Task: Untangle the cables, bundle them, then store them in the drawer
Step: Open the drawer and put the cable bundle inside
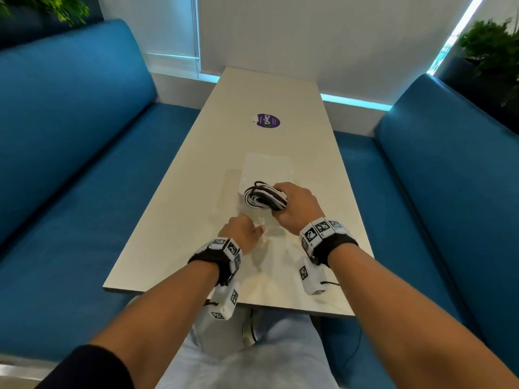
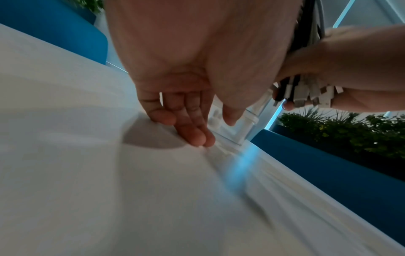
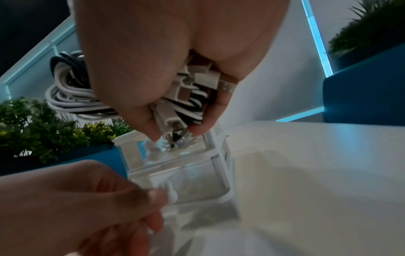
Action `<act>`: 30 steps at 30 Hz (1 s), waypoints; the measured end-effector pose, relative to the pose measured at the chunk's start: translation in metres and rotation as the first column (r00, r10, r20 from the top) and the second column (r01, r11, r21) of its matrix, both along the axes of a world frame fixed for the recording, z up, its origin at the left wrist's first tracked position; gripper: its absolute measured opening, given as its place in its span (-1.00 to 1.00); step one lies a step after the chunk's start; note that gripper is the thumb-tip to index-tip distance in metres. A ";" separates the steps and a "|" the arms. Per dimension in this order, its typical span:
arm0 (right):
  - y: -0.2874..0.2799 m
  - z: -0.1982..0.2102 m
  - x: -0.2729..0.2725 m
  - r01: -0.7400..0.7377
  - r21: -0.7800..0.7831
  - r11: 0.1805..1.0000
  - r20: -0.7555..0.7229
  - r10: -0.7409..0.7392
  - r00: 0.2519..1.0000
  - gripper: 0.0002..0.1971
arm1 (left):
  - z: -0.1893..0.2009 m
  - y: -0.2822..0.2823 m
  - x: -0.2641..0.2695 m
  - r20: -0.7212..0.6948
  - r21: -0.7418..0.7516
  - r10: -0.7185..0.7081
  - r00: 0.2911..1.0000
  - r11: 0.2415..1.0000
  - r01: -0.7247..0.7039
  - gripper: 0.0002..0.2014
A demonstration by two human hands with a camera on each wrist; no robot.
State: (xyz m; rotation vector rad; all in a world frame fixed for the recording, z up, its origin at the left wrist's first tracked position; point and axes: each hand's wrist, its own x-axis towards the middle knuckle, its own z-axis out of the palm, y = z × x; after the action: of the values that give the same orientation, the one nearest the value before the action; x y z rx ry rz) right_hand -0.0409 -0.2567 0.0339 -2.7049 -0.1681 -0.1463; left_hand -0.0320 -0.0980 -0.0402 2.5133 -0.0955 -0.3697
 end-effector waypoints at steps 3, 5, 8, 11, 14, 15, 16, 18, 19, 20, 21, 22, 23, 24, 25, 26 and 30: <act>0.007 -0.011 -0.007 -0.033 -0.052 0.998 -0.030 0.031 0.999 -0.50 | -0.003 -0.011 -0.003 0.001 0.059 0.026 1.000 0.998 -0.026 -0.52; 0.008 -0.018 -0.008 -0.042 -0.097 0.994 -0.016 0.041 0.999 -0.46 | -0.005 -0.013 -0.005 0.030 0.077 0.091 0.995 0.993 -0.093 -0.47; 0.004 -0.021 -0.006 -0.031 -0.006 1.000 -0.026 0.031 0.999 -0.45 | -0.002 -0.014 -0.006 0.054 0.070 0.151 0.987 0.985 -0.154 -0.52; 0.003 -0.021 -0.008 -0.027 0.030 0.999 -0.039 0.029 0.999 -0.45 | 0.006 -0.017 -0.005 0.046 -0.028 0.248 0.968 0.969 -0.247 -0.68; 0.006 -0.020 -0.009 -0.018 0.027 0.999 -0.064 0.020 0.998 -0.49 | 0.009 -0.019 -0.003 -0.023 -0.118 0.316 0.949 0.941 -0.316 -0.78; 0.006 -0.020 -0.009 -0.021 0.018 1.000 -0.074 0.022 0.997 -0.52 | 0.009 -0.020 -0.003 -0.035 -0.153 0.322 0.946 0.934 -0.323 -0.80; 0.005 -0.020 -0.008 -0.024 0.009 1.000 -0.080 0.024 0.997 -0.53 | 0.009 -0.019 -0.003 -0.041 -0.185 0.324 0.945 0.927 -0.326 -0.81; 0.003 -0.020 -0.007 -0.027 0.005 1.000 -0.083 0.027 0.996 -0.52 | 0.011 -0.018 -0.005 -0.038 -0.211 0.313 0.949 0.926 -0.314 -0.79; 0.003 -0.020 -0.007 -0.024 0.013 1.000 -0.085 0.025 0.996 -0.51 | 0.011 -0.016 -0.006 -0.035 -0.207 0.302 0.953 0.930 -0.303 -0.77; 0.003 -0.020 -0.007 -0.019 0.026 0.999 -0.085 0.021 0.996 -0.49 | 0.010 -0.014 -0.007 -0.038 -0.193 0.289 0.957 0.937 -0.291 -0.77; 0.003 -0.020 -0.007 -0.017 0.039 0.999 -0.083 0.020 0.996 -0.47 | 0.010 -0.010 -0.007 -0.048 -0.178 0.273 0.961 0.944 -0.278 -0.77; 0.002 -0.020 -0.007 -0.018 0.049 0.999 -0.075 0.022 0.997 -0.47 | 0.011 -0.005 -0.007 -0.059 -0.176 0.264 0.963 0.946 -0.271 -0.74; 0.002 -0.021 -0.007 -0.022 0.055 0.998 -0.066 0.026 0.998 -0.48 | 0.012 0.002 -0.007 -0.063 -0.188 0.263 0.963 0.944 -0.271 -0.69; 0.002 -0.022 -0.008 -0.027 0.058 0.998 -0.059 0.031 0.998 -0.50 | 0.012 0.008 -0.007 -0.057 -0.201 0.272 0.961 0.939 -0.278 -0.64; 0.002 -0.022 -0.008 -0.031 0.059 0.998 -0.056 0.034 0.998 -0.53 | 0.013 0.014 -0.006 -0.035 -0.205 0.290 0.956 0.934 -0.291 -0.61; 0.002 -0.022 -0.008 -0.032 0.059 0.998 -0.056 0.036 0.998 -0.55 | 0.014 0.019 -0.005 0.002 -0.199 0.313 0.950 0.931 -0.307 -0.60; 0.003 -0.019 -0.007 -0.037 0.052 0.998 -0.076 0.041 0.996 -0.55 | 0.005 0.029 0.001 0.083 -0.173 0.343 0.936 0.930 -0.325 -0.55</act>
State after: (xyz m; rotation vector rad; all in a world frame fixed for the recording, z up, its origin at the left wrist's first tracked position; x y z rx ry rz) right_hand -0.0483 -0.2541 0.0147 -2.6501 -0.1918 -0.0345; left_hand -0.0314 -0.0691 -0.0353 2.3355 0.2502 -0.0767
